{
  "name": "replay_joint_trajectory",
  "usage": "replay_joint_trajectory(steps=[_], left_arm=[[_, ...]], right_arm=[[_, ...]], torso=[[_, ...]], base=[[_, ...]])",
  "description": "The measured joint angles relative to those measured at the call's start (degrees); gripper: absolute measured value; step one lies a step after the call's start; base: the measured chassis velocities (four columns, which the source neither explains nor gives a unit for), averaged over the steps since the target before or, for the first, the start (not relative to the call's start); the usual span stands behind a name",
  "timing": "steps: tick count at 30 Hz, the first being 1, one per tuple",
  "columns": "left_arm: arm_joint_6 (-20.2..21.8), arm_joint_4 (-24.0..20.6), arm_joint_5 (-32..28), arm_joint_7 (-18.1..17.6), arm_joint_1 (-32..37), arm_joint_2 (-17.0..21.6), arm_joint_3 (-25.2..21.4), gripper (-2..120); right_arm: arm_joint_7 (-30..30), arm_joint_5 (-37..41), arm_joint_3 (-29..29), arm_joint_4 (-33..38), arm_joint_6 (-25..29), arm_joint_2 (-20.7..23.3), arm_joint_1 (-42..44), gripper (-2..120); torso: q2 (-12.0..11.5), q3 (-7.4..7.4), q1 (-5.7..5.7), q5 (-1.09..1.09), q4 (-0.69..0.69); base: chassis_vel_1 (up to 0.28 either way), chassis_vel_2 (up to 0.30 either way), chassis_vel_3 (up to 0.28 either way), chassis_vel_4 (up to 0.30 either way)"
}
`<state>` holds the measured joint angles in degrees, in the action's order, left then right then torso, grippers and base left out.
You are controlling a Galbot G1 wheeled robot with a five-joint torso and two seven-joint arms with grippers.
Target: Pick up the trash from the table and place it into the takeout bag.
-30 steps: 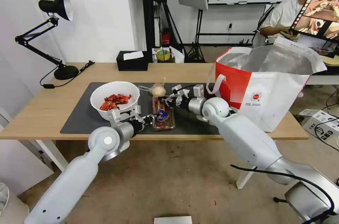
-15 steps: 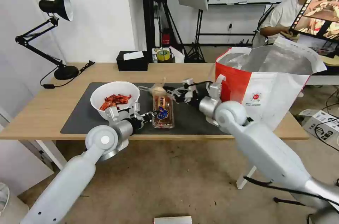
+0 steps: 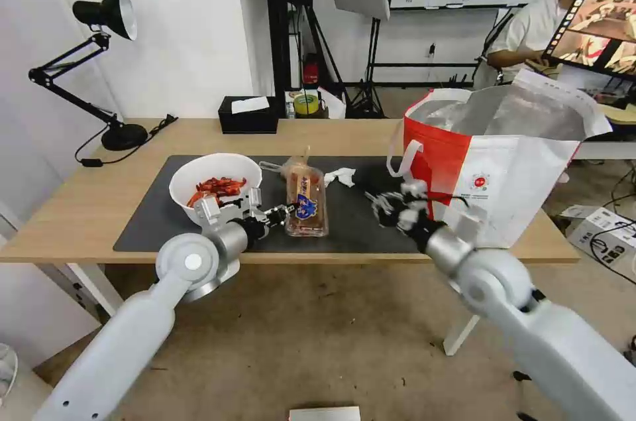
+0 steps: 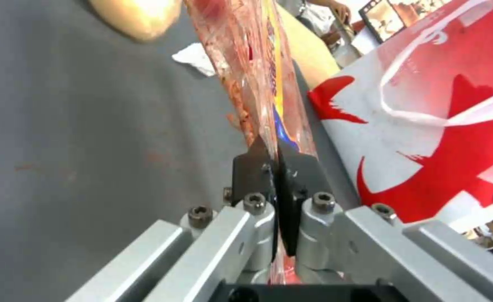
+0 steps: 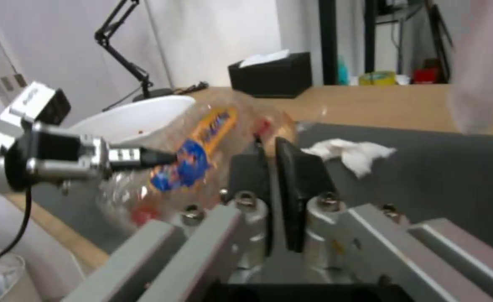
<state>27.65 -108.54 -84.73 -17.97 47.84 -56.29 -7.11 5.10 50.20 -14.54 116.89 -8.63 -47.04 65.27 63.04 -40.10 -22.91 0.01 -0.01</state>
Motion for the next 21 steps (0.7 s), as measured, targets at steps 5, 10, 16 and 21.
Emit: replay_joint_trajectory(steps=[5,10,16,21], left_arm=[[-0.1,-1.2,-0.2,0.0,0.2,-0.4,-1.4,0],[-0.3,-2.2,-0.6,0.0,0.2,-0.2,-1.6,0],[-0.5,-3.1,-2.0,0.1,-1.1,0.8,-1.8,0],[-0.9,-3.5,-3.8,0.2,-3.5,1.8,-1.9,0]], right_arm=[[-0.4,-0.8,-4.6,2.8,1.6,0.5,6.3,24],[0.1,-1.6,-10.5,3.9,3.5,-0.6,12.9,41],[2.5,-4.1,-15.1,3.6,6.2,-2.2,19.0,67],[5.5,-5.4,-17.9,2.4,9.7,-3.7,23.8,84]], torso=[[0.0,0.0,0.0,-0.02,0.03],[0.0,0.0,0.0,-0.01,0.0],[0.0,0.0,0.0,-0.01,0.02],[0.0,0.0,0.0,0.0,0.01]], base=[[0.0,0.0,0.0,0.0],[0.0,0.0,0.0,0.0],[0.0,0.0,0.0,0.0],[0.0,0.0,0.0,0.0]])
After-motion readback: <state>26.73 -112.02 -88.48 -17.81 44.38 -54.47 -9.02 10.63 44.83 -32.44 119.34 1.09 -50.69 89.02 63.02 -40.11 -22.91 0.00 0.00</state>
